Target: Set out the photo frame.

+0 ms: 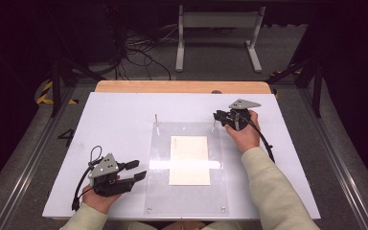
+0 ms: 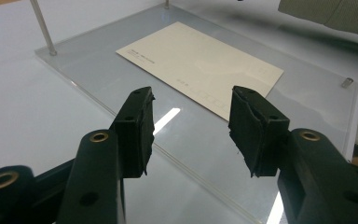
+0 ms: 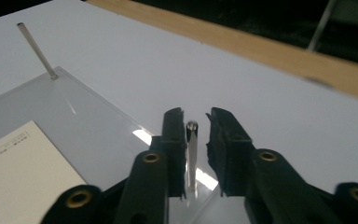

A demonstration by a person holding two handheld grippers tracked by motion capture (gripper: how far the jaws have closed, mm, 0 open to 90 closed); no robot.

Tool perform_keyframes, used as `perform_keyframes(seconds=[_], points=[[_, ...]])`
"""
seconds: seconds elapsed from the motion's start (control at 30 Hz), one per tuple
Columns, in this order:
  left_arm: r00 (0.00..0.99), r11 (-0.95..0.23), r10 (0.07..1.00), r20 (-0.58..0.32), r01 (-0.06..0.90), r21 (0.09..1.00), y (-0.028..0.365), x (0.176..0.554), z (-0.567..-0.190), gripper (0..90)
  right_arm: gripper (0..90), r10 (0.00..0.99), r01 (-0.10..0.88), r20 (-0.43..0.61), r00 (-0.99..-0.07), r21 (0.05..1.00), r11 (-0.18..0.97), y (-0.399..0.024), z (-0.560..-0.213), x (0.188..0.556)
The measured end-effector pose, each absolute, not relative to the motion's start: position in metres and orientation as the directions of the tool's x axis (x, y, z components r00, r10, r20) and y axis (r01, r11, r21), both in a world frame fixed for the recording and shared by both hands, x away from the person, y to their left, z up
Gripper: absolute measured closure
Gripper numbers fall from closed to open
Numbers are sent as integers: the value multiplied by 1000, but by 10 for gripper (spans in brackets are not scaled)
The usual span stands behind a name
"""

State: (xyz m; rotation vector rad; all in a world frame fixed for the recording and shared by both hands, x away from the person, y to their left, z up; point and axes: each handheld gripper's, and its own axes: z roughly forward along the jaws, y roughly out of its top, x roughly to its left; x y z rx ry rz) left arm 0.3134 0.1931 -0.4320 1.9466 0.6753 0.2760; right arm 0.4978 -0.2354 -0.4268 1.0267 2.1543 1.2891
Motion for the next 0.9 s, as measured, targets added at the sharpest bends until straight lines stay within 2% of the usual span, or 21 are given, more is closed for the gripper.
perform_keyframes(seconds=[0.03,0.1,0.13,0.37,0.9], points=[[818,-331,567,-98,336,882,193,313,-432,503,759,786,413,30,-617,863,292,-235,-429,498],[819,-334,565,-99,336,880,193,313,-432,504,840,775,413,34,-631,860,299,-234,-430,499],[819,-334,565,-99,336,881,193,313,-432,504,845,775,413,31,-632,859,302,-234,-430,499],[818,-337,567,-98,339,879,193,312,-433,505,851,789,418,8,-614,851,317,-230,-429,498],[785,-331,613,-89,357,874,205,297,-436,499,854,804,461,72,-590,848,262,-232,-433,502]])
